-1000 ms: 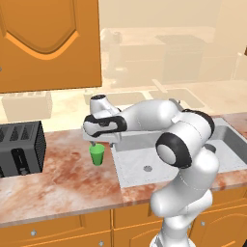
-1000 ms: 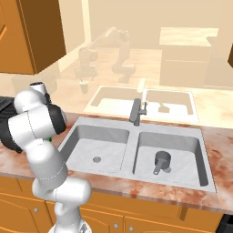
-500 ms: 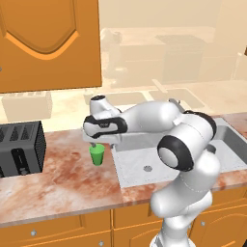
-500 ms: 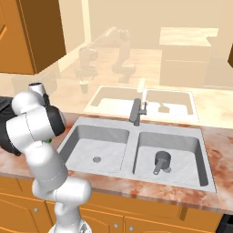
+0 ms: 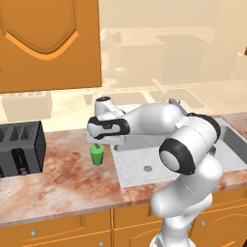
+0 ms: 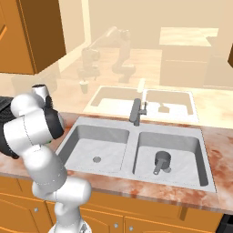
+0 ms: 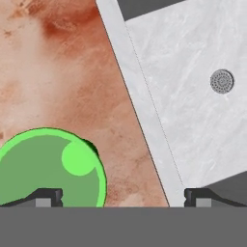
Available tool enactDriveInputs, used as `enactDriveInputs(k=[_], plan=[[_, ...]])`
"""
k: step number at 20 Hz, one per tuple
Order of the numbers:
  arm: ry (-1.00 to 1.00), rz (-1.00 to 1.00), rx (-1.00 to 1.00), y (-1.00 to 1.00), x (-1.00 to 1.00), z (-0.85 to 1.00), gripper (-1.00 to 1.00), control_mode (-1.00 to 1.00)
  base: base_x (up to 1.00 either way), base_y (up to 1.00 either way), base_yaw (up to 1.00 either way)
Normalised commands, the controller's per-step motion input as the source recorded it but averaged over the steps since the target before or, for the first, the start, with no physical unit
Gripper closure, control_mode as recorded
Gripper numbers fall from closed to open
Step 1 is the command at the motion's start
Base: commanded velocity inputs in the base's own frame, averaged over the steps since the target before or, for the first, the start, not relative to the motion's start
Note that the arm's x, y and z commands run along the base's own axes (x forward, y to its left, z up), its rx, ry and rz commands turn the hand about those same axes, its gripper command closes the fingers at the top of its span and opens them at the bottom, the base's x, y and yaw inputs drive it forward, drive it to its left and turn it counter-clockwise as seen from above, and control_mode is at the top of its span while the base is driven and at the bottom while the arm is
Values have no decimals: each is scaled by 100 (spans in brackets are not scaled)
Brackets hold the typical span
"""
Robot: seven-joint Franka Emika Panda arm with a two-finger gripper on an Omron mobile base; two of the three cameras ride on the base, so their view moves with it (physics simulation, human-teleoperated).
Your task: Move any existing items from the left basin to the right basin for drying. Then move the cup from the counter to the left basin of the sink for washing.
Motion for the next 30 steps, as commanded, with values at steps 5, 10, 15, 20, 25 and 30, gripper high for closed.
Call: enactDriveInputs(k=[5, 10, 15, 20, 25, 30], plan=[[1, 0, 0, -2, 0, -12, -100, -100, 0, 0, 0], [2, 0, 0, 0, 1, -10, -100, -100, 0, 0, 0], [3, 0, 0, 0, 1, -9, -100, -100, 0, 0, 0], [4, 0, 0, 0, 2, -12, -100, -100, 0, 0, 0], [4, 0, 0, 0, 3, -11, -100, -100, 0, 0, 0], [5, 0, 0, 1, 1, -11, -100, -100, 0, 0, 0]])
